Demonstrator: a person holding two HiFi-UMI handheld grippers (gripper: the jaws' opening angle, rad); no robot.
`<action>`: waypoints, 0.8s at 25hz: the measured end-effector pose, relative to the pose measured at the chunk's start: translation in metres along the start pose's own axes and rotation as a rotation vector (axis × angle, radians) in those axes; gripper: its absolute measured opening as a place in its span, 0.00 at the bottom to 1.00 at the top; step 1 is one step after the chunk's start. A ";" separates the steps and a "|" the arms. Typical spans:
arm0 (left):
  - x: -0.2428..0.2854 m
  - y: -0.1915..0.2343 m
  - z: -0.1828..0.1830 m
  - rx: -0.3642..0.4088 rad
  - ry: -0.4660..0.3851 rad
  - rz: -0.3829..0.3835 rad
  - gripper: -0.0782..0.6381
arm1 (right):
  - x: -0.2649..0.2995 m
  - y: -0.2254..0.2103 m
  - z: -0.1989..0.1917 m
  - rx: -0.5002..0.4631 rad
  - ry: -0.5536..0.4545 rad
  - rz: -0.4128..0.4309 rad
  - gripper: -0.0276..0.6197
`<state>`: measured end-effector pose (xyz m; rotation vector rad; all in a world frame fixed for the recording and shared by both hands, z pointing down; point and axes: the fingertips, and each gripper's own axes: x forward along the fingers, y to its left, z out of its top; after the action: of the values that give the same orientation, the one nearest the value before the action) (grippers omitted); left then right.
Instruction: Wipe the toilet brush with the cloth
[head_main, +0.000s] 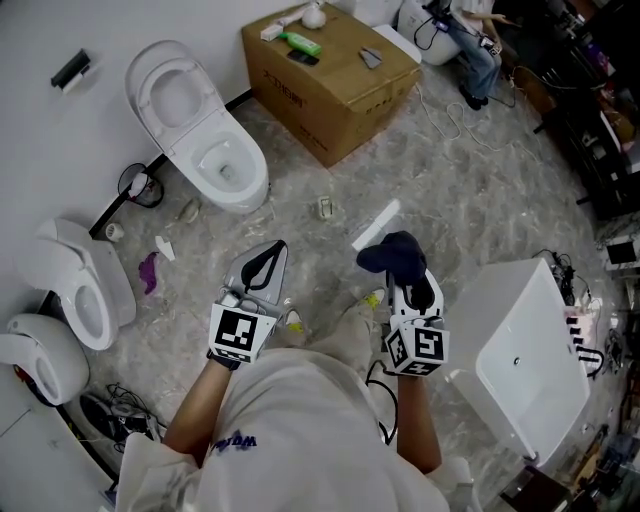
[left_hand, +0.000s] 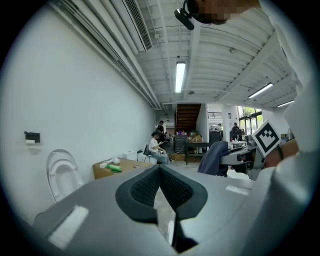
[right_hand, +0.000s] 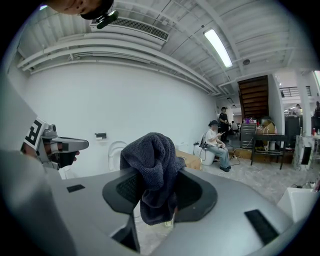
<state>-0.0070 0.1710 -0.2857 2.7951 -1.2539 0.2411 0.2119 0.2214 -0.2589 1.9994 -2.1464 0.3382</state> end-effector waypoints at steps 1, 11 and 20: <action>0.000 -0.001 0.002 0.005 -0.004 -0.001 0.11 | -0.001 0.002 0.000 0.000 -0.001 0.001 0.29; -0.006 -0.005 0.012 0.043 -0.012 -0.012 0.11 | -0.011 0.005 -0.003 -0.004 0.008 0.003 0.29; -0.012 -0.004 0.005 0.036 0.003 -0.007 0.11 | -0.012 0.010 -0.002 -0.010 0.005 0.009 0.29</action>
<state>-0.0116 0.1815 -0.2926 2.8277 -1.2514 0.2705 0.2031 0.2345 -0.2612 1.9822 -2.1500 0.3322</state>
